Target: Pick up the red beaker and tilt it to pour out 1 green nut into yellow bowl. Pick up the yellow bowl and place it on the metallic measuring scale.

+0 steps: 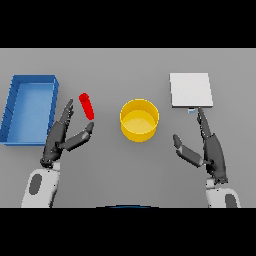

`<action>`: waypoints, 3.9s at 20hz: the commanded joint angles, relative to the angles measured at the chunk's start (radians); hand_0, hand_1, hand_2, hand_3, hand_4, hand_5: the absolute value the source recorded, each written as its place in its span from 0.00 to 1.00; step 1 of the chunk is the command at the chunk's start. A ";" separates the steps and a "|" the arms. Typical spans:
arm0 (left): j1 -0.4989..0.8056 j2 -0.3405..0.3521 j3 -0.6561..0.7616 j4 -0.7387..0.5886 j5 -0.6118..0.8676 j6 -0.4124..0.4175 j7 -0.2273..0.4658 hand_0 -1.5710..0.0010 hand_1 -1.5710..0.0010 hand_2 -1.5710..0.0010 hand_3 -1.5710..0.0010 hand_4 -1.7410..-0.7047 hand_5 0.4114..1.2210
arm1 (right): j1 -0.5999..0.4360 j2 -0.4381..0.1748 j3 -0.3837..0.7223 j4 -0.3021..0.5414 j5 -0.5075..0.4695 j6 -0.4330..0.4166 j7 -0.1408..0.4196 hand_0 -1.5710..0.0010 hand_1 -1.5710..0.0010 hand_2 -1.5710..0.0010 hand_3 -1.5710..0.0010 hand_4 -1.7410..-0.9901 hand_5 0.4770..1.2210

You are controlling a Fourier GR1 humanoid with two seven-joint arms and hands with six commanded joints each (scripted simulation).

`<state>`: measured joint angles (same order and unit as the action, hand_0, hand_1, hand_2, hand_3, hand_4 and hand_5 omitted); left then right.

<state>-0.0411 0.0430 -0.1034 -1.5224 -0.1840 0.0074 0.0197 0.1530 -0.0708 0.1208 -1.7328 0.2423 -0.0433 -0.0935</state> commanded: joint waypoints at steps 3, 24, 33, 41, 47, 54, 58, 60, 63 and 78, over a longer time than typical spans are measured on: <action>-0.082 0.000 0.024 0.108 -0.007 0.012 -0.014 1.00 1.00 1.00 1.00 0.48 0.28 | -0.004 0.003 -0.003 -0.002 -0.017 0.008 -0.004 1.00 1.00 1.00 1.00 0.62 0.21; -0.413 -0.018 0.121 0.539 0.008 0.026 -0.146 1.00 1.00 1.00 1.00 0.40 0.35 | -0.009 -0.009 -0.023 0.013 -0.024 0.006 0.005 1.00 1.00 1.00 1.00 0.64 0.22; -0.469 -0.046 0.154 0.609 0.013 0.086 -0.145 0.37 0.35 0.34 0.41 0.16 0.78 | -0.004 -0.012 -0.025 -0.005 -0.022 0.001 0.000 1.00 1.00 1.00 1.00 0.65 0.23; -0.474 -0.056 0.144 0.602 0.022 0.108 -0.173 0.06 0.06 0.06 0.08 0.12 0.90 | 0.017 -0.006 -0.027 -0.015 -0.035 0.003 0.000 1.00 1.00 1.00 1.00 0.64 0.22; -0.471 -0.052 0.114 0.480 0.038 0.147 -0.158 0.02 0.02 0.02 0.02 0.03 0.87 | -0.006 -0.014 -0.021 -0.004 -0.007 -0.005 -0.008 1.00 1.00 1.00 1.00 0.64 0.24; -0.515 0.061 -0.075 0.381 -0.137 0.084 0.040 0.00 0.00 0.00 0.01 0.01 0.88 | 0.008 -0.013 -0.012 -0.015 0.016 -0.016 -0.017 1.00 1.00 1.00 1.00 0.65 0.26; -0.526 0.090 -0.136 0.365 -0.180 0.068 0.083 0.00 0.00 0.00 0.01 0.01 0.87 | 0.012 -0.011 -0.008 -0.011 0.017 -0.011 -0.003 1.00 1.00 1.00 1.00 0.65 0.27; -0.561 0.118 -0.174 0.368 -0.234 0.062 0.148 0.00 0.00 0.00 0.00 0.01 0.87 | 0.014 -0.005 -0.004 -0.010 0.018 -0.011 0.005 1.00 1.00 1.00 1.00 0.65 0.27; -0.612 0.157 -0.277 0.386 -0.356 0.046 0.224 0.00 0.00 0.00 0.00 0.00 0.89 | 0.018 -0.006 -0.004 -0.027 0.011 -0.006 0.003 1.00 1.00 1.00 1.00 0.65 0.28; -0.922 0.255 -0.686 0.516 -0.701 -0.220 0.180 0.00 0.00 0.00 0.15 0.03 0.99 | 0.016 0.027 -0.010 -0.007 -0.025 -0.004 -0.011 1.00 1.00 1.00 1.00 0.60 0.26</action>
<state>-0.9630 0.2970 -0.7894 -1.0067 -0.8833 -0.2127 0.1967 0.1696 -0.0431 0.1116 -1.7395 0.2172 -0.0470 -0.1069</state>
